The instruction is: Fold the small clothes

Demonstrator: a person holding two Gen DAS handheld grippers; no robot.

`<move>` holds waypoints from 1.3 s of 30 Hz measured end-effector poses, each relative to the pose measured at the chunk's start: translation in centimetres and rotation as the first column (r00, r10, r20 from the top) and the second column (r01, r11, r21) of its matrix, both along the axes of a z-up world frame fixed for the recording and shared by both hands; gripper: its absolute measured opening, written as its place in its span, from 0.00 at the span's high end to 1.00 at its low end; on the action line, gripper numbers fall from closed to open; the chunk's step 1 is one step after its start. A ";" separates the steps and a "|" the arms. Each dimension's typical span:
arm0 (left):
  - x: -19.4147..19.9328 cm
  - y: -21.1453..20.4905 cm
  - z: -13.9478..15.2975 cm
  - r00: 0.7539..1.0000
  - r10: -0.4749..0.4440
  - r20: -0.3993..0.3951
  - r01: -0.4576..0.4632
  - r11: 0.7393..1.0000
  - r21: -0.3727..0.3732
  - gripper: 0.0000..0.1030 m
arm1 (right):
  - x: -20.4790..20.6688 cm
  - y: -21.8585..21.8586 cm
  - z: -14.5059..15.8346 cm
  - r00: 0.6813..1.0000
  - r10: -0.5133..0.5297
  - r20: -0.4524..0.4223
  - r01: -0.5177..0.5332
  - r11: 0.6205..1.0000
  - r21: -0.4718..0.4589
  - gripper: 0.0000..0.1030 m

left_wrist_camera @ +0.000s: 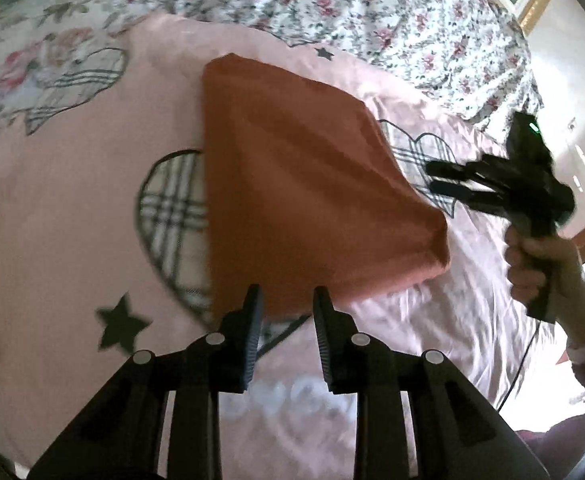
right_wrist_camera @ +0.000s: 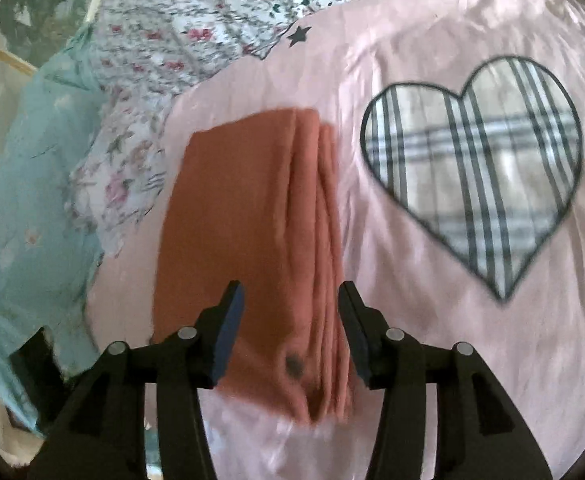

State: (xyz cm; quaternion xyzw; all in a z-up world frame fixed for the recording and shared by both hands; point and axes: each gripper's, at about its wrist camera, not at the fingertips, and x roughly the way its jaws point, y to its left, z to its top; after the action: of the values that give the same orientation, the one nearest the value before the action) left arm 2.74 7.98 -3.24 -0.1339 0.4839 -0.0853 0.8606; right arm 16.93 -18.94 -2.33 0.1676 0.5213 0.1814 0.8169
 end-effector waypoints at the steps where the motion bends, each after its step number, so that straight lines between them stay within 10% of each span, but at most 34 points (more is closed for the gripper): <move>1: 0.9 -0.4 -0.4 1.000 -0.011 -0.003 0.011 1.000 -0.006 0.75 | 1.3 0.2 -0.6 1.000 -0.014 -0.005 0.014 1.000 0.003 0.51; 6: 3.7 -1.6 -3.2 0.996 -0.056 -0.069 0.055 0.998 -0.018 0.75 | 5.2 0.9 -2.7 0.998 -0.042 -0.051 0.044 0.998 0.033 0.52; 8: 4.3 -2.0 -4.8 0.990 -0.065 -0.123 0.066 0.998 0.005 0.77 | 6.2 1.6 -2.9 0.997 -0.020 -0.070 0.022 0.999 0.040 0.88; 11: 4.2 -2.3 -5.4 0.989 -0.075 -0.125 0.076 0.997 0.000 0.76 | 6.3 1.6 -2.0 0.999 -0.043 -0.002 0.043 0.998 -0.054 0.96; 15: 4.5 -2.7 -5.4 0.987 -0.084 -0.140 0.085 0.996 0.004 0.75 | 6.7 1.3 -3.5 0.999 -0.045 -0.019 0.043 0.994 -0.102 0.95; 22: 4.0 -1.0 -1.4 0.998 -0.046 -0.043 0.045 0.999 -0.027 0.69 | 0.9 3.4 2.9 0.992 0.032 0.126 -0.023 0.997 -0.075 0.94; 29: 5.0 0.1 -3.7 0.995 0.025 -0.098 -0.025 1.000 0.008 0.70 | -4.4 5.5 -2.6 0.990 0.138 -0.034 -0.142 0.965 -0.219 0.94; 39: 3.7 -2.1 -4.9 0.993 0.068 -0.101 -0.052 0.987 0.154 0.67 | -6.6 3.1 -2.6 0.993 0.118 0.025 -0.111 0.976 -0.189 0.96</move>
State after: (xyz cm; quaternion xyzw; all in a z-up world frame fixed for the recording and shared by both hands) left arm 6.42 5.86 -8.10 -0.0873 0.5297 -0.0151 0.8435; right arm 10.37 -15.81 -4.96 0.0566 0.5298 0.1814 0.8265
